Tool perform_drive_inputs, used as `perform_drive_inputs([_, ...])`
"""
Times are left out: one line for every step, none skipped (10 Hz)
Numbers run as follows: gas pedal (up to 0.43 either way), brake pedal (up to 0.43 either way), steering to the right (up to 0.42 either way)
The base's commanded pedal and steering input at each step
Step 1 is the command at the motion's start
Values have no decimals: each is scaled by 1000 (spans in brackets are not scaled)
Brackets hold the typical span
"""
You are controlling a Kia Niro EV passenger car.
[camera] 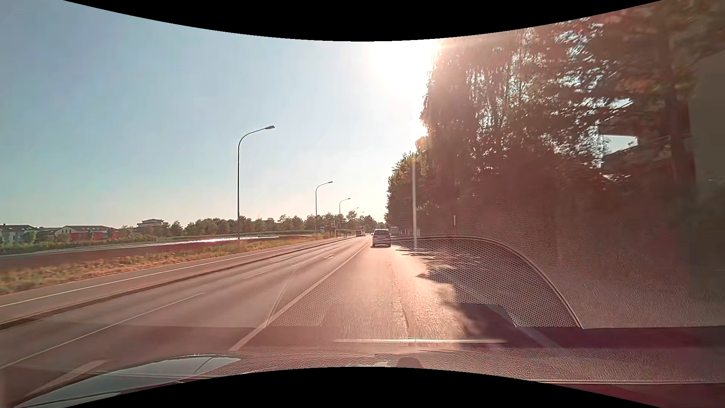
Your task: Follow the waypoints while adhering to traffic rules and regulations
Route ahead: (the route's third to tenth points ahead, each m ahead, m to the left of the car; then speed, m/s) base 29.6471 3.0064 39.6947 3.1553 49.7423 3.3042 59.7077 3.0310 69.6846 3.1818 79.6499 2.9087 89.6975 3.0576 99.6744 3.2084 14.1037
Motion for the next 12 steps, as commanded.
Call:
perform_drive_inputs([98,6,-2])
perform_drive_inputs([98,0,0])
perform_drive_inputs([98,6,0])
perform_drive_inputs([98,6,1])
perform_drive_inputs([110,6,1])
perform_drive_inputs([110,6,1])
perform_drive_inputs([110,6,0])
perform_drive_inputs([118,6,0])
perform_drive_inputs([118,0,1])
perform_drive_inputs([118,6,0])
perform_drive_inputs([118,0,0])
perform_drive_inputs([118,6,0])
